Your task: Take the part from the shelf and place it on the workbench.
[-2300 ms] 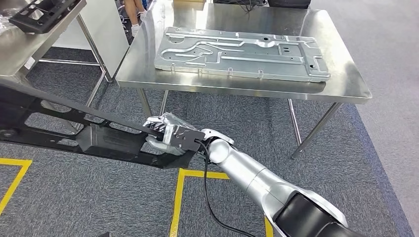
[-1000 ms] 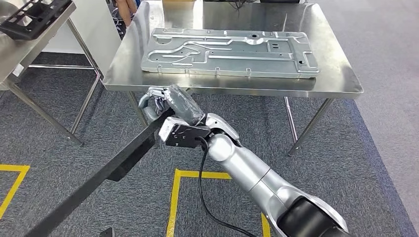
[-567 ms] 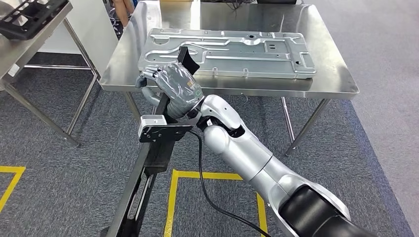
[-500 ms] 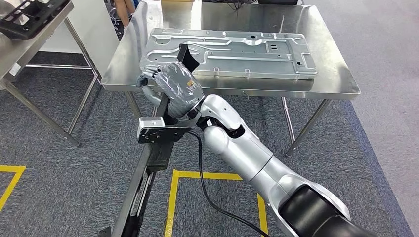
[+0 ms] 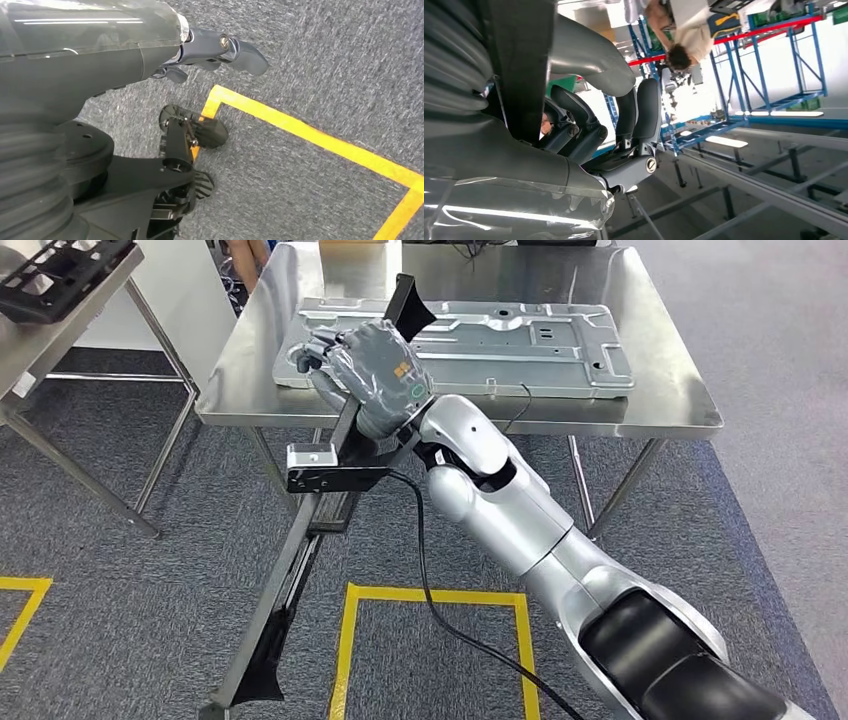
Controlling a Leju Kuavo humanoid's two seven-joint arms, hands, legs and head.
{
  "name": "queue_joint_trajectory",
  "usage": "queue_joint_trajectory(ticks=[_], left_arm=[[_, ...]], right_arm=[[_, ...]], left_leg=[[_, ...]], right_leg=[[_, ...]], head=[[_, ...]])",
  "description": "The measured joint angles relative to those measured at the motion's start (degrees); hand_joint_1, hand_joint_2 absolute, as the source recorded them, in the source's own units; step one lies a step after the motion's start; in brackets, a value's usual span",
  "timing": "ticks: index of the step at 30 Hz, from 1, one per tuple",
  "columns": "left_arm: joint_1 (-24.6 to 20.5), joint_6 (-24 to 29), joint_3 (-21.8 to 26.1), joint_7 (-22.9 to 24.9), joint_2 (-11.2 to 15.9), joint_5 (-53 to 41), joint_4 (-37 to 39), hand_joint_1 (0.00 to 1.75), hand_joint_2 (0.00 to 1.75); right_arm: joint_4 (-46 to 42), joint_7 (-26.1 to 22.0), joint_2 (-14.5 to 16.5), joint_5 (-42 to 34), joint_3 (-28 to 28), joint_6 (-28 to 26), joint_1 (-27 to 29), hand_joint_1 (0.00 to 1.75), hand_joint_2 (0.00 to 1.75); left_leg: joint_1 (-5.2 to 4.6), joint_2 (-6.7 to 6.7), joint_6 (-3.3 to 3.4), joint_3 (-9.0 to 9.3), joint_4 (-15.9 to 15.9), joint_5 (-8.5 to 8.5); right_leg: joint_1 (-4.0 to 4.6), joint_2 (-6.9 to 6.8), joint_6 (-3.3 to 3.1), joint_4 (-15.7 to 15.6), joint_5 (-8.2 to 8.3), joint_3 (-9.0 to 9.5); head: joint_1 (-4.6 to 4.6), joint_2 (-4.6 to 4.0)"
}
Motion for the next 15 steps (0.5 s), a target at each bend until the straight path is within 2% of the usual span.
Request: queue_joint_trajectory(ticks=[1,2,4,5,6,7,8,10,11,12,15], left_arm=[[-0.01,0.0,0.0,0.0,0.0,-0.01,0.0,0.0,1.75],[-0.02,0.0,0.0,0.01,0.0,-0.03,0.0,0.0,1.75],[0.01,0.0,0.0,0.07,0.02,-0.11,0.0,0.0,1.75],[0.04,0.0,-0.01,0.15,0.03,-0.18,0.0,0.0,1.75],[0.06,0.0,-0.02,0.26,0.05,-0.28,0.0,0.0,1.75],[0.06,0.0,-0.06,0.37,0.07,-0.39,0.0,0.0,1.75],[0.04,0.0,-0.12,0.49,0.09,-0.5,0.0,0.0,1.75],[-0.06,0.01,-0.25,0.69,0.26,-0.63,0.0,0.0,1.75],[-0.13,0.02,-0.3,0.77,0.35,-0.66,0.0,0.0,1.75],[-0.16,0.02,-0.33,0.82,0.43,-0.67,0.0,0.0,1.75],[-0.1,0.02,-0.39,0.88,0.61,-0.66,0.0,0.0,1.75]], right_arm=[[0.01,0.01,-0.04,0.04,0.0,0.0,-0.12,1.75,1.75],[0.03,0.03,-0.04,0.11,0.0,0.0,-0.24,1.75,1.75],[0.18,0.13,-0.08,0.33,0.0,0.0,-0.4,1.75,1.75],[0.31,0.21,-0.12,0.43,-0.01,0.0,-0.41,1.75,1.75],[0.47,0.34,-0.2,0.48,-0.04,0.0,-0.4,1.75,1.75],[0.63,0.46,-0.28,0.48,-0.12,0.0,-0.43,1.75,1.75],[0.79,0.58,-0.35,0.49,-0.27,0.0,-0.53,1.75,1.75],[1.13,0.71,-0.44,0.5,-0.76,-0.03,-0.98,1.75,1.75],[1.32,0.74,-0.49,0.54,-1.01,-0.06,-1.35,1.75,1.75],[1.53,0.77,-0.56,0.59,-1.26,-0.12,-1.7,1.75,1.75],[2.19,1.01,-0.85,1.06,-2.05,-0.44,-2.66,1.75,1.75]], left_leg=[[0.07,0.0,-0.23,-0.46,1.06,-0.78],[0.12,0.0,-0.38,-1.52,3.42,-2.2],[0.15,0.0,-0.53,-5.18,11.32,-5.91],[0.14,0.0,-0.56,-6.97,14.99,-7.15],[0.11,0.0,-0.52,-8.01,16.97,-7.35],[0.1,0.0,-0.37,-7.94,16.54,-6.39],[0.06,0.0,-0.12,-6.69,13.71,-4.46],[-0.17,-0.01,0.53,-2.82,5.38,-0.61],[-0.34,-0.02,0.8,-1.41,2.35,0.35],[-0.53,-0.04,1.0,-0.74,0.8,0.57],[-0.54,-0.15,1.65,-0.52,-0.02,0.57]], right_leg=[[-0.1,-0.02,-0.47,-0.18,0.11,0.06],[-0.18,-0.05,-0.87,-0.35,0.19,0.14],[0.03,-0.08,-1.34,-0.39,0.15,0.17],[0.2,-0.05,-1.43,-0.37,0.12,0.18],[0.36,-0.01,-1.51,-0.34,0.08,0.22],[0.51,0.04,-1.55,-0.31,0.03,0.29],[0.63,0.1,-1.55,-0.27,-0.03,0.41],[0.9,0.21,-1.38,-0.15,-0.21,0.59],[0.97,0.28,-1.18,-0.09,-0.25,0.53],[1.02,0.31,-0.95,-0.05,-0.27,0.42],[0.96,0.27,-0.08,0.07,-0.41,0.28]], head=[[0.0,0.0],[0.0,0.0],[0.0,0.0],[0.0,0.0],[0.0,0.0],[0.0,0.0],[0.0,0.0],[0.01,-0.01],[0.0,-0.01],[0.01,-0.01],[0.02,0.0]])
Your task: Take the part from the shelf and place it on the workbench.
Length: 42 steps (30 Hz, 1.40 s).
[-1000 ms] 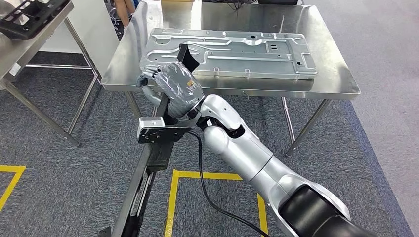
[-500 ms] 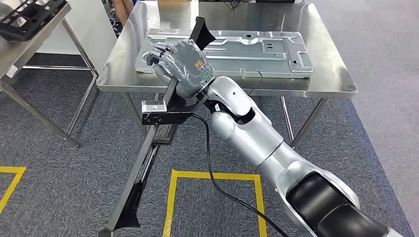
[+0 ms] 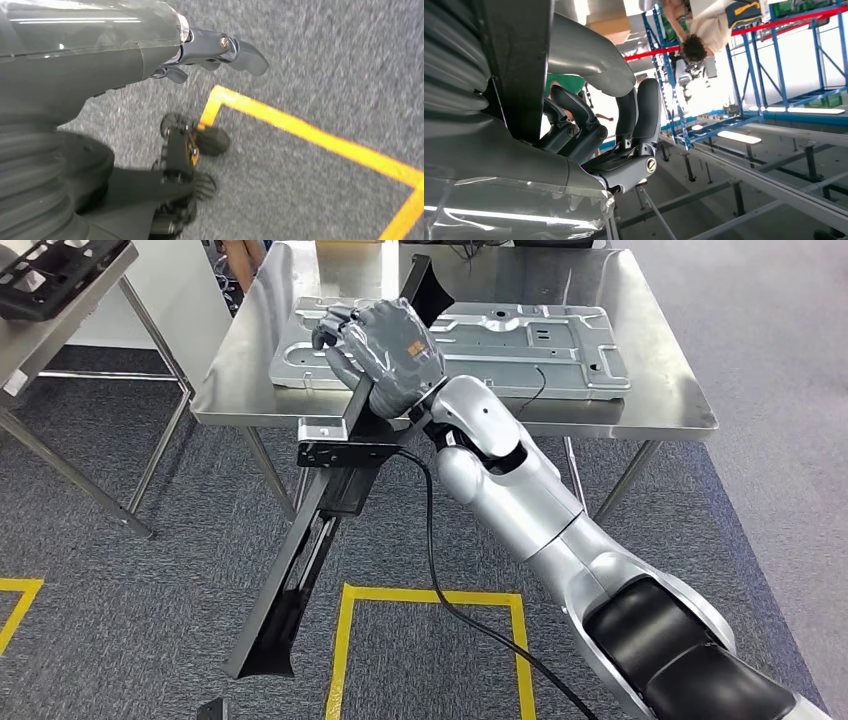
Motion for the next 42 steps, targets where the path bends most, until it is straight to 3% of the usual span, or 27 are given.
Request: queue_joint_trajectory(ticks=[2,5,6,7,8,10,12,15,17,20,21,22,23,25,27,30,32,33,35,36,37,38,40,42], left_arm=[[-0.01,0.01,-0.05,0.07,0.11,-0.01,0.0,0.0,1.75],[0.04,0.13,-0.25,0.27,0.23,-0.02,0.0,0.0,1.75],[0.11,0.2,-0.3,0.35,0.26,-0.02,0.0,0.0,1.75],[0.18,0.26,-0.33,0.42,0.27,-0.01,0.0,0.0,1.75],[0.24,0.32,-0.34,0.45,0.27,0.01,0.0,0.0,1.75],[0.29,0.38,-0.35,0.48,0.29,0.03,0.0,0.0,1.75],[0.23,0.43,-0.4,0.68,0.38,-0.19,0.01,0.0,1.75],[0.13,1.0,-0.67,2.14,0.49,-1.17,0.02,0.0,1.75],[-0.06,1.51,-0.89,3.45,0.57,-1.89,0.02,0.0,1.75],[-0.48,1.78,-1.15,4.66,0.82,-2.45,0.03,0.0,1.75],[-0.54,1.8,-1.23,4.82,0.91,-2.5,0.05,0.0,1.75],[-0.58,1.84,-1.3,4.96,0.98,-2.54,0.07,0.0,1.75],[-0.63,1.91,-1.34,5.08,1.05,-2.56,0.09,0.0,1.75],[-0.87,2.25,-1.38,5.31,1.31,-2.58,0.11,0.0,1.75],[-1.21,2.97,-1.4,5.63,1.58,-2.52,0.17,0.0,1.75],[-1.45,4.1,-1.38,6.29,1.69,-2.32,0.36,0.0,1.75],[-1.54,4.77,-1.36,6.52,1.69,-2.22,0.43,0.0,1.75],[-1.64,5.09,-1.34,6.56,1.69,-2.14,0.46,0.0,1.75],[-1.85,5.44,-1.32,6.61,1.68,-1.96,0.56,0.0,1.75],[-1.88,5.5,-1.32,6.64,1.66,-1.88,0.63,0.0,1.75],[-1.88,5.51,-1.31,6.67,1.64,-1.82,0.69,0.0,1.75],[-1.86,5.51,-1.3,6.68,1.62,-1.78,0.77,0.0,1.75],[-1.86,5.44,-1.29,6.7,1.6,-1.72,0.9,0.0,1.75],[-2.03,5.29,-1.27,6.67,1.62,-1.65,0.97,0.0,1.75]], right_arm=[[0.57,0.33,-0.25,0.47,-0.64,-0.39,-0.83,1.75,1.75],[2.2,0.72,-0.74,1.17,-1.55,-0.9,-2.03,1.75,1.75],[2.95,0.79,-0.93,1.4,-1.8,-0.97,-2.24,1.75,1.75],[3.73,0.86,-1.11,1.64,-2.03,-1.04,-2.48,1.75,1.75],[4.56,0.97,-1.24,1.9,-2.21,-1.17,-2.85,1.75,1.75],[6.39,1.29,-1.45,2.34,-2.65,-1.67,-4.02,1.75,1.75],[8.68,1.51,-1.64,2.58,-3.31,-2.7,-5.22,1.75,1.75],[13.9,0.77,-2.06,2.44,-4.63,-5.68,-6.77,1.75,1.75],[18.08,-0.26,-2.34,1.76,-5.84,-7.87,-8.4,1.75,1.75],[23.59,-1.33,-2.67,0.8,-7.33,-9.19,-10.7,1.75,1.75],[24.97,-1.42,-2.78,0.69,-7.6,-9.24,-11.04,1.75,1.75],[26.17,-1.33,-2.86,0.66,-7.8,-9.26,-11.25,1.75,1.75],[27.22,-1.11,-2.94,0.65,-7.96,-9.27,-11.48,1.75,1.75],[29.25,-0.44,-3.15,0.67,-8.3,-9.27,-12.41,1.75,1.75],[31.19,0.15,-3.54,0.69,-8.64,-9.29,-13.67,1.75,1.75],[33.68,0.96,-4.2,0.75,-9.02,-9.34,-14.48,1.75,1.75],[34.98,1.31,-4.47,0.88,-9.1,-9.38,-14.89,1.75,1.75],[35.61,1.43,-4.57,0.93,-9.12,-9.39,-15.18,1.75,1.75],[36.92,1.56,-4.7,1.01,-9.14,-9.41,-15.54,1.75,1.75],[37.5,1.61,-4.72,1.05,-9.14,-9.42,-15.54,1.75,1.75],[38.0,1.63,-4.74,1.1,-9.14,-9.42,-15.49,1.75,1.75],[38.39,1.64,-4.76,1.15,-9.14,-9.42,-15.48,1.75,1.75],[38.94,1.69,-4.76,1.26,-9.14,-9.42,-15.69,1.75,1.75],[39.39,1.98,-4.67,1.4,-9.14,-9.44,-16.06,1.75,1.75]], left_leg=[[0.31,0.02,0.57,0.25,-0.51,0.3],[0.38,0.05,0.88,0.33,-0.59,0.37],[0.4,0.03,0.89,0.35,-0.55,0.31],[0.42,-0.01,0.83,0.38,-0.47,0.23],[0.47,-0.05,0.71,0.42,-0.35,0.11],[0.43,-0.12,0.25,0.42,-0.04,-0.23],[0.22,-0.14,-0.29,0.27,0.19,-0.45],[0.27,-0.19,-1.2,0.26,0.13,-0.59],[0.39,-0.18,-1.66,-0.67,2.32,-2.09],[0.38,-0.13,-1.83,-5.84,13.39,-7.0],[0.35,-0.13,-1.75,-7.36,16.35,-7.69],[0.31,-0.13,-1.58,-7.93,17.14,-7.24],[0.23,-0.13,-1.25,-7.39,15.55,-5.66],[-0.18,-0.17,-0.22,-4.16,7.88,-1.38],[-0.65,-0.17,0.58,-1.55,1.95,0.63],[-0.74,-0.17,0.86,-0.7,0.12,0.63],[-0.45,-0.08,1.22,-0.26,-0.74,1.04],[-0.28,-0.01,1.38,-0.06,-1.11,1.21],[-0.29,0.01,1.49,0.02,-1.19,1.24],[-0.26,0.0,1.48,0.02,-1.15,1.21],[-0.21,-0.02,1.43,0.03,-1.07,1.15],[-0.12,-0.07,1.32,0.03,-0.93,1.04],[0.08,-0.15,0.83,0.01,-0.4,0.6],[-0.01,-0.22,0.13,-0.29,0.31,0.08]], right_leg=[[-0.07,-0.1,0.56,2.69,-1.82,-1.17],[-0.45,-0.19,1.12,13.27,-6.53,-6.42],[-0.59,-0.2,1.26,15.53,-6.87,-7.7],[-0.73,-0.22,1.36,15.73,-6.12,-8.05],[-0.89,-0.25,1.42,13.52,-4.33,-7.22],[-1.1,-0.43,1.45,5.69,-0.34,-3.78],[-0.98,-0.47,1.12,0.86,1.17,-1.72],[-0.73,-0.41,0.03,0.24,1.06,-1.52],[-0.84,-0.47,-0.81,0.02,1.15,-1.33],[-0.6,-0.39,-1.5,-0.04,1.04,-1.14],[-0.42,-0.3,-1.62,-0.03,0.97,-1.02],[-0.22,-0.18,-1.7,-0.01,0.89,-0.86],[-0.03,-0.04,-1.75,-0.01,0.8,-0.67],[0.28,0.17,-1.75,0.0,0.61,-0.35],[0.41,0.25,-1.46,0.02,0.54,-0.37],[0.3,0.19,-0.56,-0.12,0.55,-0.47],[0.24,0.11,0.11,1.22,-0.5,-1.02],[0.16,0.07,0.44,3.45,-1.81,-2.03],[-0.2,-0.02,0.98,10.92,-5.2,-5.63],[-0.43,-0.08,1.22,14.18,-6.18,-7.35],[-0.69,-0.14,1.45,15.8,-6.13,-8.35],[-0.94,-0.21,1.65,15.07,-4.96,-8.25],[-1.42,-0.42,2.04,8.33,-0.89,-5.42],[-1.43,-0.49,1.91,2.21,1.24,-2.64]], head=[[0.0,0.0],[0.0,0.0],[0.0,0.0],[0.01,0.0],[0.01,0.0],[0.01,0.0],[-0.03,0.0],[-0.04,0.0],[-0.03,0.0],[-0.04,0.0],[-0.04,0.0],[-0.04,0.0],[-0.04,0.0],[-0.03,0.0],[-0.03,0.0],[-0.03,0.0],[-0.02,0.0],[-0.02,0.0],[-0.02,0.0],[-0.02,0.0],[-0.02,0.0],[-0.02,0.0],[-0.02,-0.01],[-0.03,-0.01]])
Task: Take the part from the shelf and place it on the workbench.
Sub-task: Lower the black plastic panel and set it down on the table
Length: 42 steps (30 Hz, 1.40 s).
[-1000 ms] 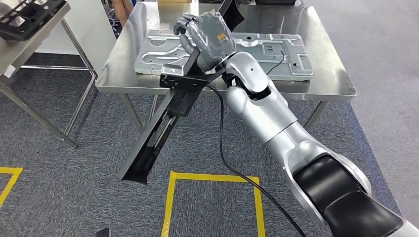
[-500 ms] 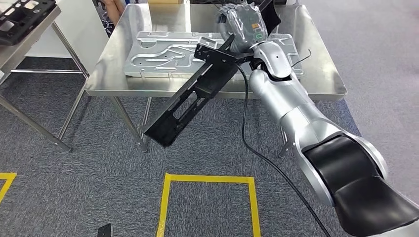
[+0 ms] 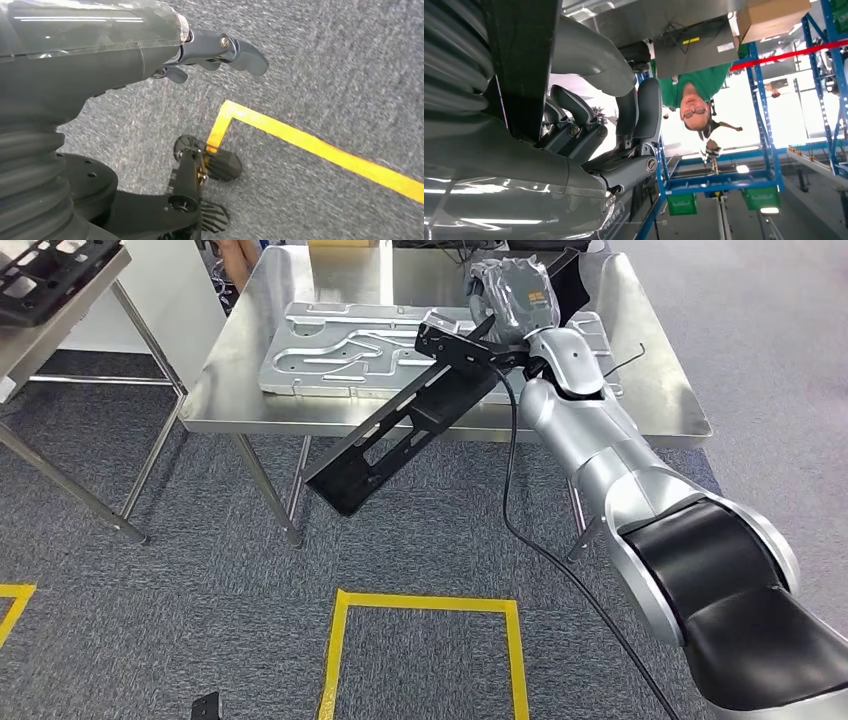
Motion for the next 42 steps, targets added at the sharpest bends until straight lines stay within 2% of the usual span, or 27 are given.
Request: queue_joint_trajectory(ticks=[1,3,5,6,9,10,11,12,14,15,16,18,20,22,24,25,26,27,29,31,34,36,37,39,40,41,42], left_arm=[[-0.07,-0.07,0.01,-0.07,0.01,0.05,0.03,0.0,1.75],[-0.11,-0.16,0.06,-0.33,0.02,0.15,0.08,0.0,1.75],[-0.07,-0.18,0.11,-0.56,0.02,0.17,0.09,0.0,1.75],[-0.09,-0.17,0.13,-0.61,0.02,0.13,0.1,0.0,1.75],[-0.14,-0.07,0.14,-0.34,0.02,-0.05,0.17,0.0,1.75],[-0.13,0.01,0.14,-0.14,0.02,-0.07,0.2,0.0,1.75],[-0.12,0.08,0.14,0.04,0.02,-0.07,0.23,0.0,1.75],[-0.12,0.11,0.15,0.17,0.03,-0.05,0.25,0.0,1.75],[-0.16,0.13,0.26,0.23,0.2,0.03,0.26,0.0,1.75],[-0.19,0.13,0.34,0.2,0.31,0.08,0.27,0.0,1.75],[-0.2,0.13,0.43,0.17,0.41,0.1,0.29,0.0,1.75],[-0.19,0.13,0.53,0.13,0.47,0.17,0.32,0.0,1.75],[-0.17,0.13,0.57,0.1,0.48,0.23,0.32,0.0,1.75],[-0.23,0.14,0.6,0.03,0.47,0.25,0.33,0.0,1.75],[-0.3,0.13,0.61,-0.02,0.45,0.27,0.38,0.0,1.75],[-0.26,0.1,0.62,-0.01,0.44,0.28,0.42,0.0,1.75],[-0.18,0.03,0.62,0.01,0.44,0.27,0.48,0.0,1.75],[-0.1,-0.06,0.62,0.05,0.44,0.21,0.51,0.0,1.75],[-0.05,-0.35,0.62,0.13,0.46,0.04,0.56,0.0,1.75],[-0.2,-0.63,0.62,0.22,0.55,-0.1,0.57,0.0,1.75],[-0.27,-0.85,0.62,0.34,0.67,-0.22,0.58,0.0,1.75],[-0.26,-0.88,0.62,0.38,0.76,-0.26,0.58,0.0,1.75],[-0.3,-0.89,0.62,0.38,0.82,-0.27,0.58,0.0,1.75],[-0.33,-0.9,0.62,0.42,0.84,-0.31,0.58,0.0,1.75],[-0.3,-0.89,0.62,0.45,0.85,-0.33,0.58,0.0,1.75],[-0.26,-0.88,0.62,0.48,0.85,-0.37,0.58,0.0,1.75],[-0.23,-0.87,0.62,0.49,0.86,-0.4,0.58,0.0,1.75]], right_arm=[[0.2,0.25,0.05,0.09,0.0,-0.01,-0.11,1.75,1.75],[0.56,0.72,0.08,0.25,0.0,0.0,-0.25,1.75,1.75],[0.77,1.08,0.03,0.44,0.0,0.11,-0.52,1.75,1.75],[0.83,1.28,0.01,0.54,0.0,0.22,-0.7,1.75,1.75],[1.25,1.93,-0.02,0.75,0.0,0.78,-0.87,1.75,1.75],[1.48,2.07,-0.03,0.79,0.0,0.93,-0.84,1.75,1.75],[1.69,2.11,-0.04,0.81,-0.01,1.04,-0.82,1.75,1.75],[1.86,2.13,-0.05,0.81,-0.01,1.16,-0.83,1.75,1.75],[2.05,2.15,-0.09,0.81,-0.07,1.4,-0.93,1.75,1.75],[2.14,2.15,-0.14,0.81,-0.11,1.5,-1.0,1.75,1.75],[2.27,2.15,-0.2,0.81,-0.16,1.58,-1.04,1.75,1.75],[2.52,2.15,-0.32,0.83,-0.22,1.68,-1.06,1.75,1.75],[2.66,2.17,-0.49,0.81,-0.28,1.69,-1.12,1.75,1.75],[2.81,2.22,-0.73,0.76,-0.39,1.72,-1.42,1.75,1.75],[3.08,2.29,-0.97,0.72,-0.47,1.79,-1.52,1.75,1.75],[3.25,2.36,-1.08,0.72,-0.49,1.83,-1.44,1.75,1.75],[3.42,2.45,-1.21,0.72,-0.51,1.86,-1.37,1.75,1.75],[3.56,2.54,-1.35,0.69,-0.59,1.89,-1.36,1.75,1.75],[3.71,2.67,-1.64,0.6,-0.84,2.08,-1.53,1.75,1.75],[3.86,2.88,-1.93,0.5,-1.09,2.78,-1.76,1.75,1.75],[4.19,3.26,-2.32,0.46,-1.24,3.58,-1.87,1.75,1.75],[4.27,3.37,-2.51,0.46,-1.28,3.68,-2.08,1.75,1.75],[4.28,3.4,-2.51,0.46,-1.28,3.74,-2.18,1.75,1.75],[4.45,3.62,-2.5,0.5,-1.29,4.02,-2.25,1.75,1.75],[4.6,3.82,-2.5,0.53,-1.29,4.24,-2.21,1.75,1.75],[4.74,4.03,-2.5,0.57,-1.29,4.47,-2.17,1.75,1.75],[4.84,4.17,-2.5,0.61,-1.29,4.65,-2.13,1.75,1.75]], left_leg=[[-0.1,-0.02,-0.33,-0.13,0.18,-0.14],[-0.12,-0.02,-0.93,-0.18,0.13,-0.2],[-0.01,0.03,-1.48,-0.62,1.28,-1.17],[0.03,0.05,-1.66,-1.47,3.27,-2.41],[0.07,0.07,-1.78,-6.53,14.09,-7.0],[0.03,0.07,-1.66,-7.72,16.25,-7.3],[-0.04,0.07,-1.41,-7.9,16.2,-6.5],[-0.18,0.06,-1.0,-6.97,13.87,-4.74],[-0.67,0.06,0.2,-3.42,6.28,-0.96],[-0.94,0.09,0.69,-1.89,3.12,0.03],[-1.18,0.1,1.0,-0.99,1.28,0.31],[-1.4,0.1,1.18,-0.48,0.11,0.14],[-1.04,0.2,1.47,0.23,-1.0,0.63],[-0.68,0.34,1.75,0.95,-2.03,1.08],[-0.67,0.33,1.87,1.05,-2.13,1.06],[-0.63,0.29,1.83,1.07,-2.05,0.97],[-0.55,0.25,1.73,1.08,-1.91,0.83],[-0.44,0.19,1.55,1.1,-1.68,0.63],[-0.25,0.08,0.97,1.05,-0.92,-0.06],[-0.33,0.01,0.33,0.83,-0.17,-0.67],[-0.36,-0.02,-0.52,0.75,-0.07,-1.01],[-0.23,0.01,-1.1,0.09,1.7,-2.33],[-0.16,0.04,-1.33,-1.09,4.37,-3.77],[-0.1,0.06,-1.62,-4.97,12.36,-7.06],[-0.09,0.07,-1.64,-6.77,15.53,-7.86],[-0.09,0.07,-1.56,-7.69,16.68,-7.51],[-0.12,0.07,-1.34,-7.4,15.33,-5.96]], right_leg=[[0.09,0.03,-0.3,-1.23,0.09,0.52],[0.26,0.14,-1.32,-1.34,-0.08,0.5],[0.22,0.16,-2.2,-1.52,0.0,0.55],[0.16,0.18,-2.58,-1.61,0.04,0.61],[0.55,0.35,-3.14,-1.61,-0.12,0.73],[0.77,0.42,-3.24,-1.6,-0.17,0.79],[0.99,0.5,-3.31,-1.58,-0.23,0.89],[1.22,0.58,-3.39,-1.58,-0.3,1.06],[1.6,0.67,-3.43,-1.62,-0.5,1.44],[1.66,0.69,-3.33,-1.63,-0.57,1.52],[1.6,0.69,-3.13,-1.68,-0.57,1.52],[1.4,0.7,-2.54,-1.91,-0.45,1.54],[1.44,0.63,-1.96,-1.45,-1.0,1.51],[1.4,0.56,-1.42,2.75,-3.42,-0.36],[1.03,0.51,-0.89,10.11,-6.41,-4.2],[0.78,0.45,-0.62,12.62,-6.88,-5.67],[0.54,0.37,-0.37,13.11,-6.26,-6.21],[0.32,0.29,-0.16,11.35,-4.63,-5.61],[0.0,0.07,0.16,3.82,-0.63,-2.19],[0.05,0.08,-0.21,-1.17,0.87,0.12],[0.27,0.22,-1.41,-1.78,0.55,0.35],[0.12,0.22,-2.21,-2.01,0.53,0.61],[0.04,0.23,-2.52,-2.11,0.48,0.78],[0.18,0.32,-2.87,-2.1,0.28,0.96],[0.3,0.37,-2.96,-2.09,0.18,1.05],[0.43,0.42,-3.0,-2.08,0.08,1.19],[0.56,0.47,-2.99,-2.08,-0.06,1.4]], head=[[-0.02,0.0],[-0.04,0.01],[-0.04,0.01],[-0.04,0.01],[-0.05,0.01],[-0.05,0.01],[-0.05,0.01],[-0.05,0.01],[-0.04,0.01],[-0.03,0.01],[-0.03,0.01],[-0.03,0.01],[-0.02,0.01],[-0.01,0.01],[-0.01,0.01],[-0.01,0.01],[-0.01,0.01],[-0.01,0.01],[-0.01,0.01],[-0.03,0.01],[-0.04,0.01],[-0.03,0.01],[-0.04,0.01],[-0.04,0.01],[-0.04,0.01],[-0.04,0.01],[-0.04,0.01]])
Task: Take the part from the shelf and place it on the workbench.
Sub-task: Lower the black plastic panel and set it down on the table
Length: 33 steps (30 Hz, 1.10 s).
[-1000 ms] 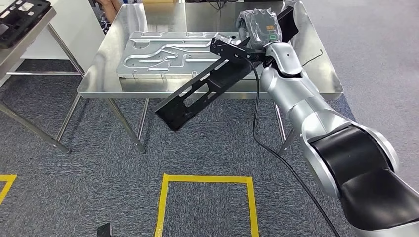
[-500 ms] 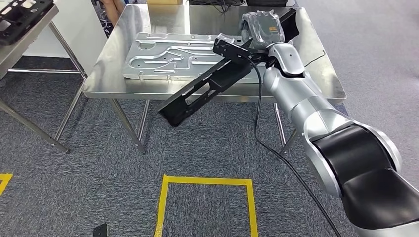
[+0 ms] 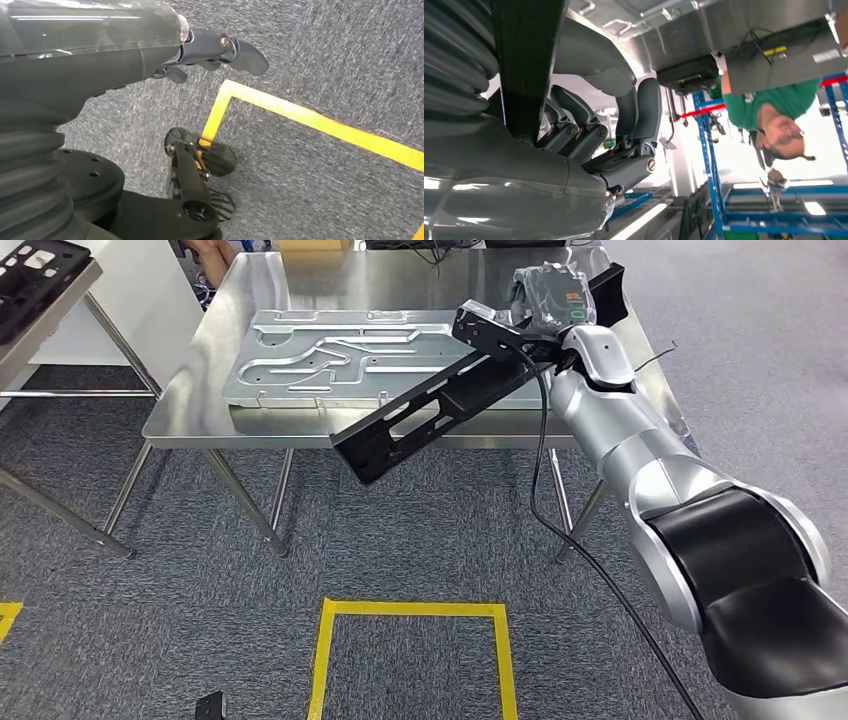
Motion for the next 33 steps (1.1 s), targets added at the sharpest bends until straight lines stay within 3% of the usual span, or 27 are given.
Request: queue_joint_trajectory(ticks=[3,5,9,10,12,13,14,15,16,17,19,24,26,28,29,30,31,33], left_arm=[[-0.03,0.03,0.0,0.07,0.23,-0.05,0.0,0.0,1.75],[-0.06,0.08,0.01,0.19,0.42,-0.06,0.01,0.0,1.75],[0.02,0.19,0.02,0.31,0.46,-0.12,0.03,0.0,1.75],[-0.02,0.19,0.02,0.31,0.46,-0.13,0.03,0.0,1.75],[-0.11,0.26,0.02,0.31,0.48,-0.19,0.04,0.0,1.75],[-0.14,0.3,0.02,0.32,0.47,-0.21,0.04,0.0,1.75],[-0.11,0.33,0.02,0.33,0.46,-0.23,0.06,0.0,1.75],[-0.05,0.34,0.02,0.36,0.43,-0.24,0.09,0.0,1.75],[0.01,0.34,0.02,0.37,0.39,-0.24,0.13,0.0,1.75],[0.04,0.31,0.02,0.36,0.36,-0.24,0.16,0.0,1.75],[-0.06,0.16,0.02,0.27,0.32,-0.24,0.19,0.0,1.75],[-0.2,-0.33,0.02,0.21,0.36,-0.39,0.22,0.0,1.75],[-0.25,-0.43,0.02,0.29,0.38,-0.44,0.23,0.0,1.75],[-0.27,-0.58,0.02,0.5,0.38,-0.45,0.28,0.0,1.75],[-0.24,-0.67,0.02,0.61,0.38,-0.46,0.33,0.0,1.75],[-0.2,-0.73,0.02,0.72,0.39,-0.46,0.37,0.0,1.75],[-0.17,-0.78,0.02,0.79,0.4,-0.48,0.4,0.0,1.75],[-0.18,-0.81,0.02,0.85,0.5,-0.5,0.42,0.0,1.75]], right_arm=[[0.1,0.22,-0.01,0.08,0.0,0.18,-0.03,1.75,1.75],[0.28,0.38,-0.01,0.15,0.0,0.24,-0.06,1.75,1.75],[0.5,0.58,-0.09,0.22,-0.03,0.27,-0.04,1.75,1.75],[0.51,0.6,-0.14,0.22,-0.06,0.28,-0.13,1.75,1.75],[0.61,0.62,-0.21,0.22,-0.11,0.35,-0.12,1.75,1.75],[0.72,0.63,-0.24,0.22,-0.12,0.41,0.01,1.75,1.75],[0.83,0.63,-0.28,0.25,-0.13,0.49,0.16,1.75,1.75],[0.93,0.65,-0.32,0.28,-0.13,0.55,0.26,1.75,1.75],[0.98,0.67,-0.34,0.31,-0.14,0.61,0.27,1.75,1.75],[0.98,0.7,-0.35,0.33,-0.17,0.64,0.22,1.75,1.75],[0.98,0.77,-0.37,0.33,-0.26,0.73,0.04,1.75,1.75],[0.97,1.2,-0.59,0.36,-0.36,1.01,-0.13,1.75,1.75],[0.97,1.31,-0.67,0.35,-0.38,1.06,-0.31,1.75,1.75],[1.04,1.31,-0.68,0.33,-0.39,1.14,-0.23,1.75,1.75],[1.09,1.3,-0.7,0.32,-0.39,1.17,-0.11,1.75,1.75],[1.13,1.3,-0.71,0.32,-0.39,1.19,0.0,1.75,1.75],[1.16,1.29,-0.72,0.31,-0.39,1.18,0.07,1.75,1.75],[1.16,1.29,-0.75,0.29,-0.4,1.17,0.09,1.75,1.75]], left_leg=[[-0.45,-0.01,1.26,4.87,-11.37,6.06],[-0.89,0.0,1.81,6.57,-15.05,6.79],[-0.64,0.03,2.58,7.39,-16.49,7.02],[-0.49,0.08,2.86,7.67,-16.87,7.15],[-0.48,0.13,3.16,7.86,-16.98,7.08],[-0.47,0.09,3.21,7.91,-16.91,6.97],[-0.45,0.05,3.21,7.98,-16.81,6.82],[-0.42,-0.03,3.12,8.07,-16.64,6.62],[-0.37,-0.11,2.97,8.18,-16.37,6.34],[-0.34,-0.15,2.75,8.25,-16.02,5.96],[-0.5,-0.22,2.18,8.11,-15.3,5.26],[-0.48,-0.18,0.76,7.82,-14.24,4.07],[-0.3,-0.11,0.16,5.49,-9.27,1.51],[-0.17,-0.11,-0.16,1.39,-1.46,-1.34],[-0.14,-0.11,-0.19,-0.13,1.0,-1.68],[-0.13,-0.11,-0.13,-0.6,1.14,-0.77],[-0.14,-0.11,0.05,0.1,-1.09,1.16],[-0.28,-0.11,0.67,3.57,-9.06,5.67]], right_leg=[[0.28,0.07,0.23,-0.04,-0.47,0.73],[0.27,0.08,0.67,-0.13,-0.55,0.74],[0.22,0.0,1.88,0.75,-1.4,0.38],[0.22,-0.04,2.1,2.86,-2.61,-0.58],[0.09,-0.1,2.41,10.15,-5.93,-4.26],[0.02,-0.13,2.58,13.68,-6.99,-6.23],[-0.07,-0.15,2.74,15.57,-7.0,-7.48],[-0.19,-0.17,2.84,15.11,-5.82,-7.6],[-0.31,-0.22,2.9,12.39,-3.7,-6.6],[-0.42,-0.31,2.89,8.24,-1.44,-4.9],[-0.3,-0.42,2.56,1.91,0.93,-2.04],[-0.19,-0.29,0.86,0.24,0.66,-1.09],[-0.39,-0.28,0.3,0.07,0.51,-0.75],[-0.34,-0.18,0.03,0.08,0.29,-0.53],[-0.3,-0.1,0.0,0.09,0.15,-0.37],[-0.27,-0.02,0.02,0.1,-0.01,-0.15],[-0.24,0.05,0.1,0.11,-0.21,0.16],[-0.13,0.15,0.35,0.09,-0.67,0.89]], head=[[0.01,0.0],[0.01,0.0],[0.01,0.0],[0.01,0.0],[0.01,0.0],[0.01,0.0],[0.01,0.0],[0.01,0.0],[0.01,0.0],[0.01,0.0],[0.01,0.0],[-0.02,0.0],[-0.02,0.0],[-0.01,0.0],[-0.01,0.0],[-0.01,0.0],[-0.01,0.0],[-0.01,0.0]])
